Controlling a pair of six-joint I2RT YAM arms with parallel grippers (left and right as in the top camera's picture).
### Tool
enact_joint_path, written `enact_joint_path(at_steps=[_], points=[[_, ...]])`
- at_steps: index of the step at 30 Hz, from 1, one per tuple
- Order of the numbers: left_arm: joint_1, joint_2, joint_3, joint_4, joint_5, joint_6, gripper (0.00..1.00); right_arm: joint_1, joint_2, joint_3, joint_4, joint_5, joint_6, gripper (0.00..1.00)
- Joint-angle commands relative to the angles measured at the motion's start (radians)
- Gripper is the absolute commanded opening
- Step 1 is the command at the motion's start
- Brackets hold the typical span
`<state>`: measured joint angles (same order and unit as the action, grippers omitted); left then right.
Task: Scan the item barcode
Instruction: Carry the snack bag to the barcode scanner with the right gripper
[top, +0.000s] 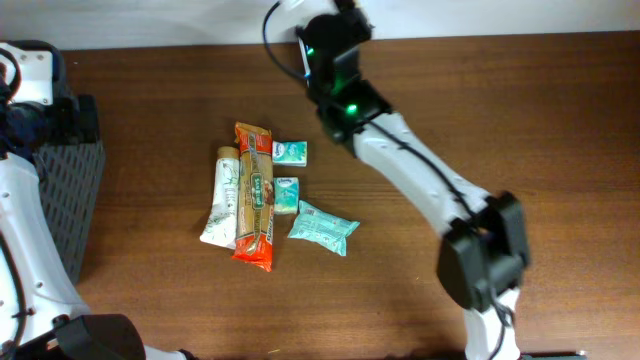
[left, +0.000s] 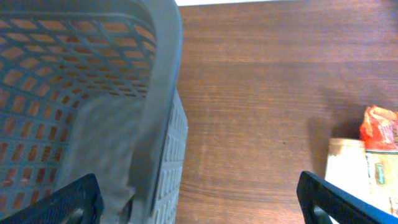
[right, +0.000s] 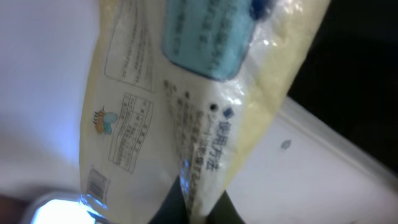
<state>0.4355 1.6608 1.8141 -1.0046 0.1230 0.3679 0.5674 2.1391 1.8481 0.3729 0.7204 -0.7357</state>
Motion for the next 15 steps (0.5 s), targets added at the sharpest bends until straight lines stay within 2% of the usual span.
enact_joint_path(at_steps=[1, 3, 4, 12, 15], points=[[0.006, 0.0, 0.004, -0.003, 0.008, 0.016, 0.99, -0.01, 0.151, 0.011, 0.249, 0.008, -0.57, 0.04], [0.006, 0.0, 0.004, -0.003, 0.008, 0.016, 0.99, -0.028, 0.224, 0.011, 0.29, -0.098, -0.69, 0.04], [0.006, 0.0, 0.004, -0.003, 0.008, 0.016, 0.99, -0.038, 0.241, 0.011, 0.291, -0.127, -0.701, 0.04], [0.006, 0.0, 0.004, -0.002, 0.008, 0.016, 0.99, -0.071, 0.273, 0.011, 0.304, -0.351, -0.7, 0.04], [0.006, 0.0, 0.004, -0.002, 0.008, 0.016, 0.99, -0.071, 0.275, 0.011, 0.281, -0.354, -0.697, 0.04]])
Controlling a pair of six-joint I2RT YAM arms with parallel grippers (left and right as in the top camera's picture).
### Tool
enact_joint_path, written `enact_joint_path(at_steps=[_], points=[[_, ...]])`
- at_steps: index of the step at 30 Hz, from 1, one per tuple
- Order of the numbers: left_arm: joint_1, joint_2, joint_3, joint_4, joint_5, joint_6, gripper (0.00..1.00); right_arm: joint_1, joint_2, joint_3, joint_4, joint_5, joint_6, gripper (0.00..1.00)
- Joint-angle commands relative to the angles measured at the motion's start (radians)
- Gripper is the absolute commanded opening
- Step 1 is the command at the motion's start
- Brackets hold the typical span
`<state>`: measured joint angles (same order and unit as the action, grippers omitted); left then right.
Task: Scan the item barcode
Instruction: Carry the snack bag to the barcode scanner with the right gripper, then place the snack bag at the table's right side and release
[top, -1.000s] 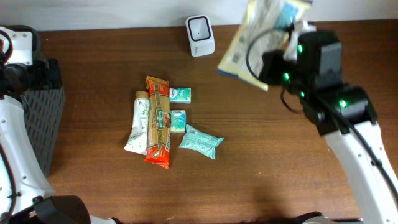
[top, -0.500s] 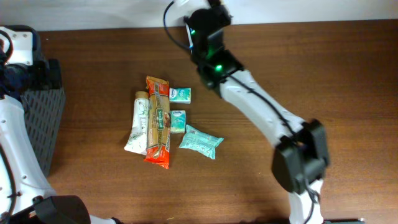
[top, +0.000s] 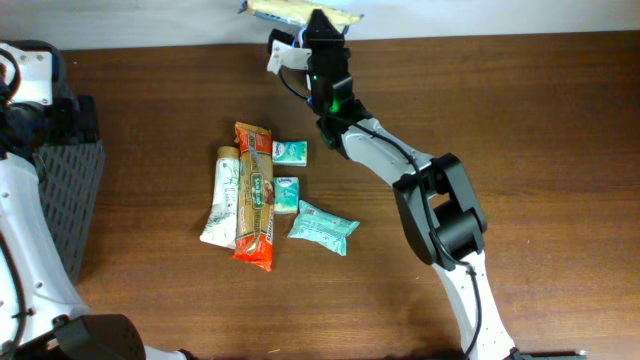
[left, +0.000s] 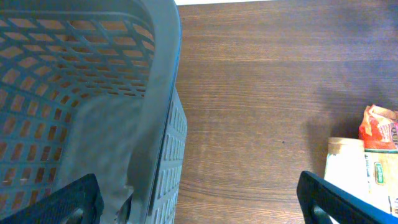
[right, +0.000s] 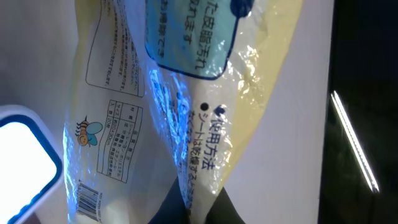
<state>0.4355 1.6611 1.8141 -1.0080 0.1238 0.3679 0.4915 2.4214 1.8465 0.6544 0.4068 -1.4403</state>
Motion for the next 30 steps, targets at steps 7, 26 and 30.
enact_joint_path(at_steps=[7, 26, 30], points=[[0.006, 0.0, 0.004, 0.001, 0.008, 0.016, 0.99, 0.006, -0.053, 0.013, 0.001, -0.001, 0.117, 0.04], [0.004, 0.0, 0.004, 0.001, 0.008, 0.016, 0.99, -0.596, -0.866, -0.09, -1.979, -0.488, 1.58, 0.04], [0.004, 0.0, 0.004, 0.001, 0.008, 0.016, 0.99, -0.811, -0.786, -0.329, -1.781, -0.681, 1.581, 0.04]])
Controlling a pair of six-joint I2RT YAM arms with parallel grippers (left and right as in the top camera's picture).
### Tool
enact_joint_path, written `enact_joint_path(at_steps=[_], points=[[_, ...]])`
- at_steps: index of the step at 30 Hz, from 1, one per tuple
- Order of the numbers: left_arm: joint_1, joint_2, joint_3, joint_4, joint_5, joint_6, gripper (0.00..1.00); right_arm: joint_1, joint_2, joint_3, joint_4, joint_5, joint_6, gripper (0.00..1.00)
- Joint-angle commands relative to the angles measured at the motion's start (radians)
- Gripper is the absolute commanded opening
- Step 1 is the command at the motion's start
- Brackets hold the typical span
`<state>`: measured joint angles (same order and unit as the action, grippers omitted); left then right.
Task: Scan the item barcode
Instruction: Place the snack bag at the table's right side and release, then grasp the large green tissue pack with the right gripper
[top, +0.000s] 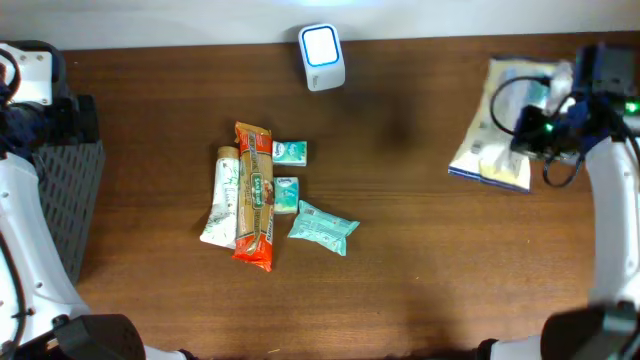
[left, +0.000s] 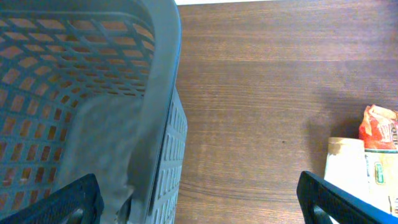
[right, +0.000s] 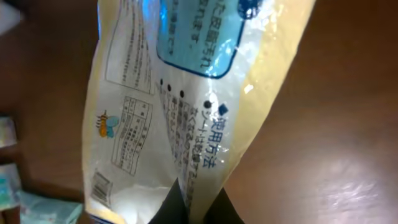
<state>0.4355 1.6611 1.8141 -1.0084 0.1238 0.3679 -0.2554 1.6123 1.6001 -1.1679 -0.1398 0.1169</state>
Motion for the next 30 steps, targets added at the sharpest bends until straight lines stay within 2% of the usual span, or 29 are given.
enact_joint_path(at_steps=[1, 3, 5, 8, 9, 12, 14, 16, 19, 22, 24, 27, 30], points=[[0.004, 0.0, 0.004, 0.001, 0.008, 0.016, 0.99, -0.104, 0.048, -0.171, 0.106, -0.165, 0.024, 0.04], [0.005, 0.0, 0.004, 0.001, 0.008, 0.016, 0.99, -0.151, 0.096, -0.272, 0.184, -0.16, 0.053, 0.04], [0.005, 0.0, 0.004, 0.001, 0.008, 0.016, 0.99, -0.169, 0.131, -0.309, 0.214, -0.16, 0.057, 0.09], [0.005, 0.0, 0.004, 0.001, 0.007, 0.016, 0.99, -0.171, 0.156, -0.306, 0.204, -0.163, 0.056, 0.54], [0.004, 0.0, 0.004, 0.001, 0.007, 0.016, 0.99, -0.171, 0.154, -0.293, 0.188, -0.164, 0.052, 0.59], [0.005, 0.0, 0.004, 0.001, 0.008, 0.016, 0.99, -0.161, 0.13, -0.17, 0.05, -0.185, 0.033, 0.64], [0.005, 0.0, 0.004, 0.001, 0.008, 0.016, 0.99, -0.123, 0.1, -0.08, -0.044, -0.298, -0.016, 0.64], [0.005, 0.0, 0.004, 0.001, 0.008, 0.016, 0.99, -0.042, 0.076, -0.07, -0.064, -0.413, -0.016, 0.66], [0.005, 0.0, 0.004, 0.001, 0.008, 0.016, 0.99, 0.143, 0.079, -0.149, -0.027, -0.43, -0.004, 0.67], [0.005, 0.0, 0.004, 0.002, 0.008, 0.016, 0.99, 0.301, 0.079, -0.35, 0.145, -0.482, 0.06, 0.67], [0.004, 0.0, 0.004, 0.002, 0.008, 0.016, 0.99, 0.394, 0.079, -0.512, 0.339, -0.517, 0.198, 0.67], [0.005, 0.0, 0.004, 0.001, 0.007, 0.016, 0.99, 0.518, 0.079, -0.618, 0.537, -0.483, 0.384, 0.66], [0.004, 0.0, 0.004, 0.001, 0.008, 0.016, 0.99, 0.639, 0.079, -0.673, 0.66, -0.37, 0.571, 0.73]])
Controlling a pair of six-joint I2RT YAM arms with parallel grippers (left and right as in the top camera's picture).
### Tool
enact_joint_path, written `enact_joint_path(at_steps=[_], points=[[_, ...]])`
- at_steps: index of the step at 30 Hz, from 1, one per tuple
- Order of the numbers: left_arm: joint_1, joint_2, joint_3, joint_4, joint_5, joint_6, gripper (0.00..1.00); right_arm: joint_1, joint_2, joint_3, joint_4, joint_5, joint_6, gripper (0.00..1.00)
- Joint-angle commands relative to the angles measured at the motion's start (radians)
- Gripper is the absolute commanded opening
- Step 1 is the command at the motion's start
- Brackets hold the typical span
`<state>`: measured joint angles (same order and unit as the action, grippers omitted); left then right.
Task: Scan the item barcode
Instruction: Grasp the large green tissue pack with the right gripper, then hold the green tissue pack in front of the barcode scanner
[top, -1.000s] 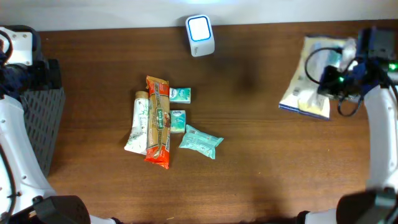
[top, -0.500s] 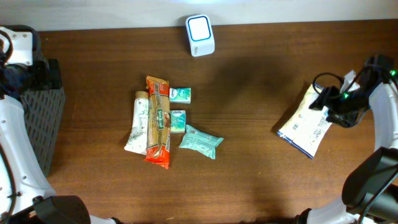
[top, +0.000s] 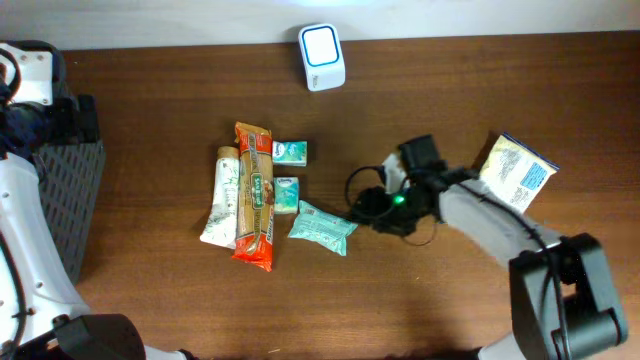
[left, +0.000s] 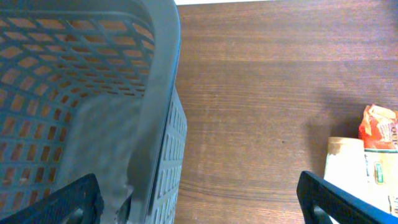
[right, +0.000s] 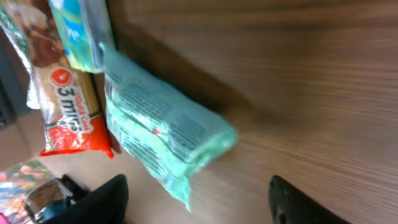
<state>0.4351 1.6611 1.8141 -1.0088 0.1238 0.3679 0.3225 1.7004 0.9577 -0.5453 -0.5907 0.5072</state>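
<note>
The white scanner stands at the table's back edge. A yellow-white packet with a blue label lies on the table at the right, free of any gripper. My right gripper is open, low over the wood just right of the teal packet, which also shows in the overhead view; nothing is between its fingers. My left gripper is open at the far left, straddling the grey basket's rim.
Left of the teal packet lie an orange pasta packet, a cream tube and two small green packs. The grey mesh basket stands at the left edge.
My right gripper held the yellow-white packet at the far right. That packet now lies on the table there, and the gripper is open, further left beside the teal packet. The left arm is unchanged.
My right gripper was shut on the yellow-white packet near the scanner at the back. Then blue light fell on the packet by the scanner. Then it held the packet at the far right. Now the packet lies there and the open gripper is by the teal packet.
</note>
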Motion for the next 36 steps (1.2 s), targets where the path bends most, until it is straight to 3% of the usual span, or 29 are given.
enact_joint_path(at_steps=[1, 5, 9, 13, 16, 17, 21, 25, 31, 36], points=[[0.005, 0.0, 0.004, 0.002, 0.008, 0.016, 0.99, 0.096, -0.009, -0.051, 0.082, 0.116, 0.25, 0.74], [0.005, 0.0, 0.004, 0.002, 0.008, 0.016, 0.99, 0.175, -0.009, -0.135, 0.251, 0.184, 0.392, 0.71], [0.005, 0.0, 0.004, 0.002, 0.008, 0.016, 0.99, 0.177, -0.006, -0.163, 0.288, 0.29, 0.418, 0.45], [0.005, 0.0, 0.004, 0.002, 0.008, 0.016, 0.99, 0.177, 0.031, -0.163, 0.376, 0.275, 0.413, 0.37], [0.005, 0.0, 0.004, 0.002, 0.008, 0.016, 0.99, 0.175, 0.035, -0.161, 0.46, 0.151, 0.273, 0.07], [0.005, 0.0, 0.004, 0.002, 0.008, 0.016, 0.99, 0.16, 0.019, -0.156, 0.467, 0.083, 0.201, 0.04], [0.005, 0.0, 0.004, 0.002, 0.008, 0.016, 0.99, 0.042, -0.053, -0.15, 0.439, -0.124, 0.052, 0.04], [0.005, 0.0, 0.004, 0.002, 0.007, 0.016, 0.99, -0.048, -0.062, -0.029, 0.179, -0.113, -0.165, 0.04], [0.005, 0.0, 0.004, 0.002, 0.008, 0.016, 0.99, -0.118, -0.161, 0.321, -0.097, -0.11, -0.241, 0.04], [0.005, 0.0, 0.004, 0.002, 0.008, 0.016, 0.99, -0.199, -0.274, 0.44, -0.177, -0.115, -0.237, 0.04]])
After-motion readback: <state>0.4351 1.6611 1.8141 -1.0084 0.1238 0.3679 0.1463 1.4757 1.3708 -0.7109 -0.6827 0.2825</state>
